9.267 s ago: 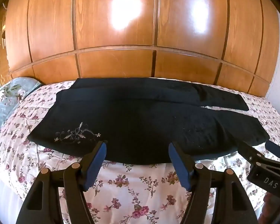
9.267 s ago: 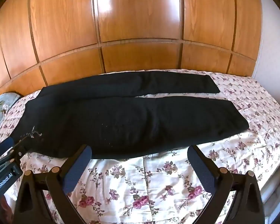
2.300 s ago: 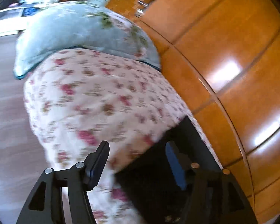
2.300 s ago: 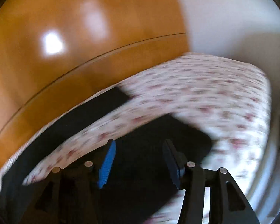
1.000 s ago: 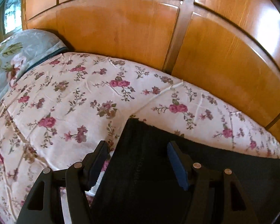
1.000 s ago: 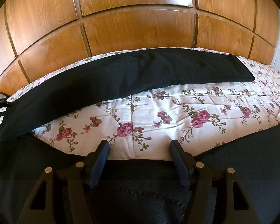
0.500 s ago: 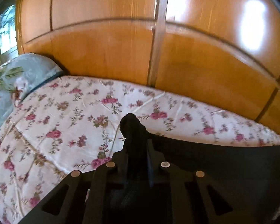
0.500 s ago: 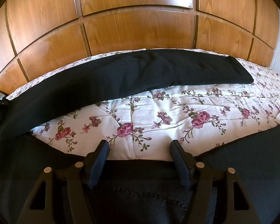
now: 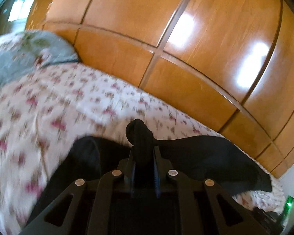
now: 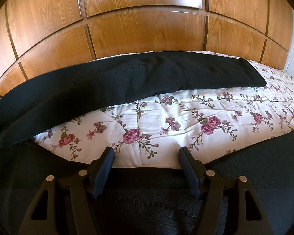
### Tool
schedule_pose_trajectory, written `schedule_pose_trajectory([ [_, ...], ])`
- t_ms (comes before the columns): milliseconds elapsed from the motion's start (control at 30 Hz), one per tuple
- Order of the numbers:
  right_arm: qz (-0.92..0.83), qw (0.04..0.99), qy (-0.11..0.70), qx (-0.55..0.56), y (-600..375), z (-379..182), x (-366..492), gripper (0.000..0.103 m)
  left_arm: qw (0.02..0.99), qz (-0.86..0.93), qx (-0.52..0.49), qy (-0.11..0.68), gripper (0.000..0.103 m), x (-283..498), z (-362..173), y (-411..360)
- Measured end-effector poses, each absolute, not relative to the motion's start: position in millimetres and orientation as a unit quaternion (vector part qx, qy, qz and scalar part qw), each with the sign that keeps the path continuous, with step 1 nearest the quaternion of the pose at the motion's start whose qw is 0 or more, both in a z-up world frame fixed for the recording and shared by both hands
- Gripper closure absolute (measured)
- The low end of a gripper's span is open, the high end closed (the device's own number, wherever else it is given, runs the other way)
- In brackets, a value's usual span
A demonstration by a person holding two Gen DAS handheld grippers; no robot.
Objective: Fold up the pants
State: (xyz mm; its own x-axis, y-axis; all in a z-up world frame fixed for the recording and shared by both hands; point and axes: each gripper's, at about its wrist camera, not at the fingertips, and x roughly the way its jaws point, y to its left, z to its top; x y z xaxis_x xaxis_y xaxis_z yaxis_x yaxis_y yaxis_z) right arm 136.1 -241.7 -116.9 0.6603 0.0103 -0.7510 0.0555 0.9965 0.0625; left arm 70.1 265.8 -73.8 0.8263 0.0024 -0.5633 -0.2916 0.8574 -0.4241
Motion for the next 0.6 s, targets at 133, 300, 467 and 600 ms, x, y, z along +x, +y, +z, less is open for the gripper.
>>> schedule_pose_trajectory([
  [133,-0.011,0.91,0.411,0.043,-242,-117,136,0.034,0.905,0.089,-0.304,0.285,0.089,23,-98,259],
  [300,-0.008,0.911,0.41,0.051,-244,-117,135,0.034,0.903,0.098,-0.305,0.288,0.089,2,-122,254],
  [467,-0.008,0.91,0.412,0.055,-246,-117,131,0.033,0.917,0.097,-0.27,0.276,0.089,1,-124,246],
  [600,-0.003,0.909,0.414,0.051,-238,-103,130,0.033,0.915,0.08,-0.291,0.267,0.089,-2,-127,251],
])
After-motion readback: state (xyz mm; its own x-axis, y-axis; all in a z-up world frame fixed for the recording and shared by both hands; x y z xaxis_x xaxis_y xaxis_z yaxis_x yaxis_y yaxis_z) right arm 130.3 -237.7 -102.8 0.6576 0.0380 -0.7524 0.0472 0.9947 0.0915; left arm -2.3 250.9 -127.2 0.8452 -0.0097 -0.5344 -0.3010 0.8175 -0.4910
